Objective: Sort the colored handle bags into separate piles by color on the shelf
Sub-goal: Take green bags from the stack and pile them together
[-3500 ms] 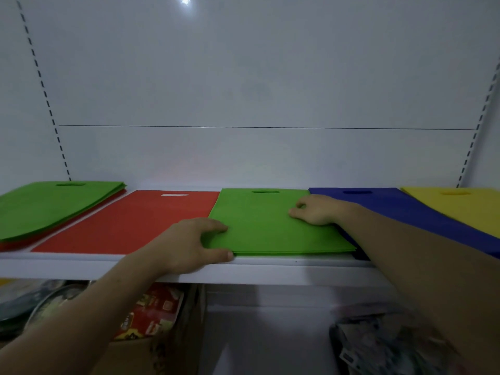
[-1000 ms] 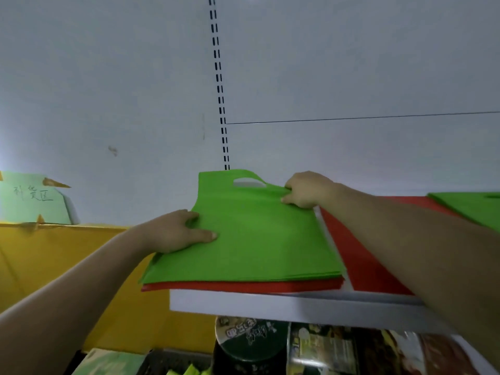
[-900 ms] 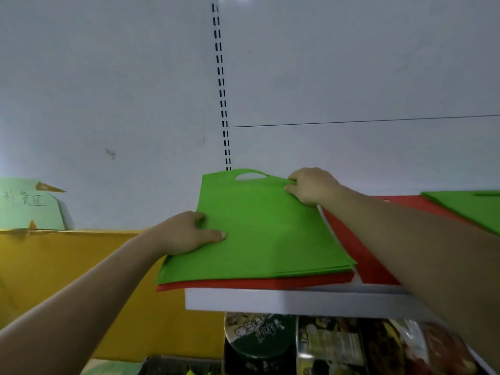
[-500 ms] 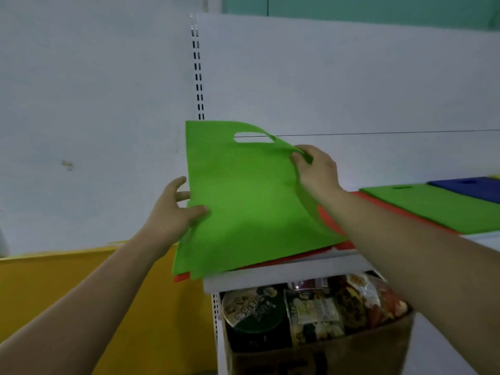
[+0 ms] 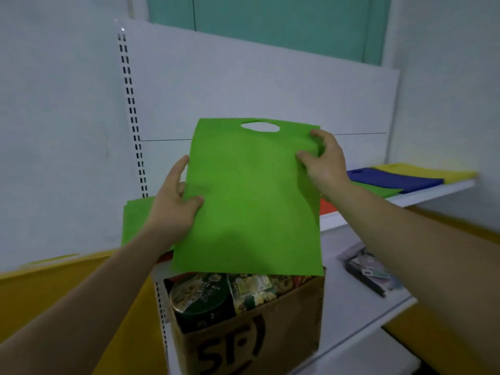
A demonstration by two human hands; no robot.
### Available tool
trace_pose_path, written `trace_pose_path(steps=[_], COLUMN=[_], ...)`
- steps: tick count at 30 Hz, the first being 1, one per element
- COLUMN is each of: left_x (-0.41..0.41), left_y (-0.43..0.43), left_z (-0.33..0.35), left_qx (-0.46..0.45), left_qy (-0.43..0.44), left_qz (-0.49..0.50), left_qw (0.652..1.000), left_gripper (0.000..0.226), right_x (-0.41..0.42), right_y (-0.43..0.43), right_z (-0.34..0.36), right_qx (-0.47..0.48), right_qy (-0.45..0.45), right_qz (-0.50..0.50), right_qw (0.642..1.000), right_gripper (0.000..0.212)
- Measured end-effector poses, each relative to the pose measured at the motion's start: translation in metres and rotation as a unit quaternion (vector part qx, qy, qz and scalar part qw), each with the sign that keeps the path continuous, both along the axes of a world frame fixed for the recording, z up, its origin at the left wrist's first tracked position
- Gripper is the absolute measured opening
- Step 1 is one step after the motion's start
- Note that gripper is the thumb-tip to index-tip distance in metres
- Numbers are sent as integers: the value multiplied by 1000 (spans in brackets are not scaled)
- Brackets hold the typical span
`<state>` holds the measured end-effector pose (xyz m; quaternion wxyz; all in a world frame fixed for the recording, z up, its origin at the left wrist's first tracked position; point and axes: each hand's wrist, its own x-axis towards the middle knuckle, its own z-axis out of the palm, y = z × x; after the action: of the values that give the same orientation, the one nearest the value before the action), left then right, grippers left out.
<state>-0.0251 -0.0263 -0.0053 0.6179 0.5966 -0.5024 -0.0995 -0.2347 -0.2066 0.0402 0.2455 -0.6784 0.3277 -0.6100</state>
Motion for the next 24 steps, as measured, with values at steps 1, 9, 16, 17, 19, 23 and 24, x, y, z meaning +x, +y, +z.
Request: trace_pose_path(steps=[1,9,16,17,19,23,24], left_x=[-9,-151,-291,-310,-347,-414,-430], left_y=[-6,-56,-108,-113,-123,-137,-138], left_z=[0,-3,-13,-15,-23,-45,-50], left_qx=[1,41,7,9,17,57,69], left_qy=[-11,44,12,1,-24,-21,-17], left_qz=[-4,-185,-227,-226,-233,-285,-301], left_qw=[1000,981,974,974,972,957,951], left_gripper=[65,71,60,59,57,57,58], right_x=[-15,-176,-343,-364,-405,-478,-493], right_y=[0,2,16,17,21,36,41], right_z=[2,14,-7,-17,-36,-55,-59], right_qx=[-5,-27,45,66,93,107,111], right_qy=[-5,-31,-36,-17,5,16,23], right_qz=[-10,-117,-177,-187,-223,-298,-314], right_qw=[1000,992,983,980,970,949,943], right_gripper=[49,42,58,60,59,52,51])
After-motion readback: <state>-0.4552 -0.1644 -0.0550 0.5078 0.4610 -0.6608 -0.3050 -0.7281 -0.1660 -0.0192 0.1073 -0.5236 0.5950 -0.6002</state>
